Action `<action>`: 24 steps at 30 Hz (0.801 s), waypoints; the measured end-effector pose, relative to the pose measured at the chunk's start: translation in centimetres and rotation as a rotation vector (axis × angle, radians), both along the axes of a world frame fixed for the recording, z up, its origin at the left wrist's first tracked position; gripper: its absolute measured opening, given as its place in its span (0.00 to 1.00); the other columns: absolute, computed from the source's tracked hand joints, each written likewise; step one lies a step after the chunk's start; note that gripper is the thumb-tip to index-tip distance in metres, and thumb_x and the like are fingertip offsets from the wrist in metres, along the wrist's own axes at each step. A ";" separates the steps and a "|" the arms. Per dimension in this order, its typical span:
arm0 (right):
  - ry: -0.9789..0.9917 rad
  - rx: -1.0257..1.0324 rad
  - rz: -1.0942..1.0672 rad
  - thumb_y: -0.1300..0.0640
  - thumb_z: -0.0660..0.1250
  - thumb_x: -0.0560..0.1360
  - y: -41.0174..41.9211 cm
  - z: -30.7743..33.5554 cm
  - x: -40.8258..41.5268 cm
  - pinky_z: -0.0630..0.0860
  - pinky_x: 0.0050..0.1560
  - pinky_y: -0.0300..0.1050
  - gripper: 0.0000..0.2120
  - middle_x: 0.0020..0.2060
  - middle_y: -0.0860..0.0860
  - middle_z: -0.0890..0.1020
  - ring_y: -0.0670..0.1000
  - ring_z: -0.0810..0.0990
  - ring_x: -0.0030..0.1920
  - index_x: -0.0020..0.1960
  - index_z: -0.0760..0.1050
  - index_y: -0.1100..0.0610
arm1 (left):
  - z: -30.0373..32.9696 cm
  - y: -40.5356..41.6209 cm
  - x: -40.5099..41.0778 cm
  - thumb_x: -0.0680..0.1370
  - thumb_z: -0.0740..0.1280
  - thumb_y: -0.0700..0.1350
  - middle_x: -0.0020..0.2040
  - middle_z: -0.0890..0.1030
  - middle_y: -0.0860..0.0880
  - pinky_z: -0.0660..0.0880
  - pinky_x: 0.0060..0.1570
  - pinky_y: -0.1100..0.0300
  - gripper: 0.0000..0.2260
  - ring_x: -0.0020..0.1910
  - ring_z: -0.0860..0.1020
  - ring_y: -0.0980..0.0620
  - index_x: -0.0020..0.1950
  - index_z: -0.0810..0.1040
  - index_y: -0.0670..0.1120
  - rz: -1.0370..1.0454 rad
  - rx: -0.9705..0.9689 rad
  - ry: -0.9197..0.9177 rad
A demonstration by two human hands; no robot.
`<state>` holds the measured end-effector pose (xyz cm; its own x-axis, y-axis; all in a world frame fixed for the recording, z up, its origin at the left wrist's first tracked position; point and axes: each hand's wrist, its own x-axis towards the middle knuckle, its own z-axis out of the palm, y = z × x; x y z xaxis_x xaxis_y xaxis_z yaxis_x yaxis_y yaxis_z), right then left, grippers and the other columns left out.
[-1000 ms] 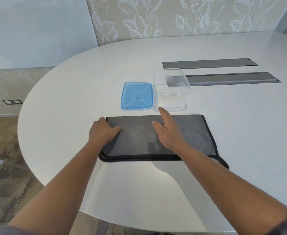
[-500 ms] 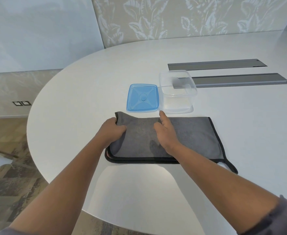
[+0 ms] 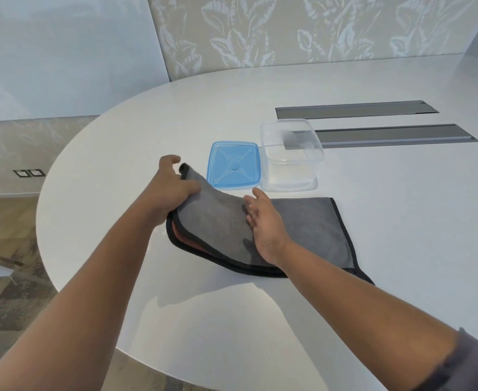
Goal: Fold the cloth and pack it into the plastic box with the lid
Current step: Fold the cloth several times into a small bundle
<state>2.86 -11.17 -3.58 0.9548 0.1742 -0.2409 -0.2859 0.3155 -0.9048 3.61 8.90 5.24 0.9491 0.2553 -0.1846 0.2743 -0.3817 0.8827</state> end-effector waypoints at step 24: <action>0.337 -0.017 -0.079 0.57 0.60 0.77 -16.7 1.3 1.0 0.83 0.37 0.53 0.19 0.51 0.64 0.86 0.61 0.87 0.43 0.61 0.79 0.66 | -12.0 -15.4 -0.2 0.77 0.42 0.75 0.85 0.48 0.52 0.42 0.79 0.47 0.36 0.83 0.42 0.48 0.83 0.47 0.63 -0.681 0.823 -0.183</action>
<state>3.85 -27.83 -2.27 0.8315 0.0958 -0.5472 -0.5447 0.3343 -0.7691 3.41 -6.51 -6.81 0.9340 -0.3552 -0.0389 -0.3292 -0.8978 0.2925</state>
